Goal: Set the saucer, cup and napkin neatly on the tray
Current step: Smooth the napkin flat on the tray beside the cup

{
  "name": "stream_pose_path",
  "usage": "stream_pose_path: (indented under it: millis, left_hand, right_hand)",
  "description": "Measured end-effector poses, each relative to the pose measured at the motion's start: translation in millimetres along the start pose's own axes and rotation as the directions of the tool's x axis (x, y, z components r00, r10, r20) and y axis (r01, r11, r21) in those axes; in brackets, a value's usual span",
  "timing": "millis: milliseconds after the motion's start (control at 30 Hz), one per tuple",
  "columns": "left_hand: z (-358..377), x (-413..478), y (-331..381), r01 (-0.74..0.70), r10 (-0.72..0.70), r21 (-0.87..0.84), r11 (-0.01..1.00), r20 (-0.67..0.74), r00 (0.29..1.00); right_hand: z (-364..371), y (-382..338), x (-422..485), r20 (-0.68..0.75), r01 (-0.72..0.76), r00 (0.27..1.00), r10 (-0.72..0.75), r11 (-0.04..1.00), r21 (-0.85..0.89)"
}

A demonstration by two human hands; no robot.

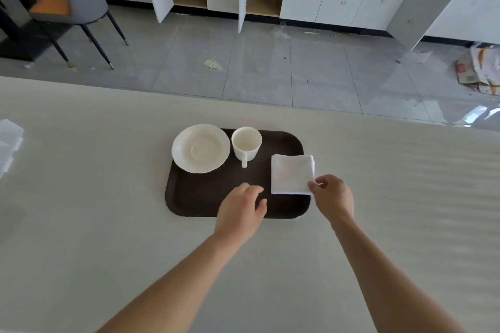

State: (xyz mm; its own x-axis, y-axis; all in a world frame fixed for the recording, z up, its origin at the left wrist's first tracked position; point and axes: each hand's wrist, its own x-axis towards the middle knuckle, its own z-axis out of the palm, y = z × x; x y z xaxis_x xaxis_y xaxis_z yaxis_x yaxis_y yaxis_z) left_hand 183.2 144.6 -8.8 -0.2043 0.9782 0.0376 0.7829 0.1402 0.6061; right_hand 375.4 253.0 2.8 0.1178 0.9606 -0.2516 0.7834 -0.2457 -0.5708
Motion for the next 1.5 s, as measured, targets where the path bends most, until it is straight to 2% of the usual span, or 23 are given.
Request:
stream_pose_path:
  millis: [333, 600, 833, 1000, 1100, 1267, 1367, 1500]
  left_hand:
    - [36.8, 38.9, 19.5, -0.129, 0.099, 0.216, 0.968, 0.141, 0.985]
    - [34.9, 41.2, 11.0, -0.128, 0.111, 0.236, 0.963, 0.083, 0.99]
    - [29.1, 38.7, -2.3, -0.071, 0.066, 0.232, 0.97, 0.028, 0.997]
    - [28.6, 41.8, 1.3, -0.03, 0.033, 0.178, 0.984, -0.011, 0.999]
    - [27.7, 40.3, 0.9, -0.033, 0.036, 0.161, 0.986, -0.012, 0.999]
    - [29.3, 45.2, -1.2, -0.033, 0.033, 0.173, 0.984, 0.0, 0.999]
    - [30.6, 46.1, 0.5, -0.029, 0.032, 0.172, 0.985, -0.011, 0.999]
    - [32.3, 45.9, 0.7, -0.036, 0.042, 0.2, 0.979, -0.025, 0.999]
  right_hand:
    - [4.6, 1.0, 8.5, -0.031, 0.143, 0.989, -0.144, 0.989, -0.048]
    - [9.3, -2.3, 5.0, -0.004, 0.171, 0.985, -0.171, 0.984, -0.051]
    - [23.4, -15.8, 6.1, 0.02, 0.247, 0.969, -0.247, 0.957, -0.152]
    - [20.8, -15.0, 10.8, -0.024, 0.234, 0.971, -0.236, 0.97, -0.071]
    - [17.0, -5.7, 9.0, -0.017, 0.334, 0.941, -0.337, 0.938, -0.095]
    - [17.4, -1.5, 10.4, 0.113, 0.5, 0.864, -0.492, 0.808, -0.312]
    - [19.1, -2.7, 14.3, 0.138, 0.542, 0.835, -0.532, 0.755, -0.37]
    - [21.1, -1.3, 20.2, 0.146, 0.552, 0.827, -0.542, 0.734, -0.395]
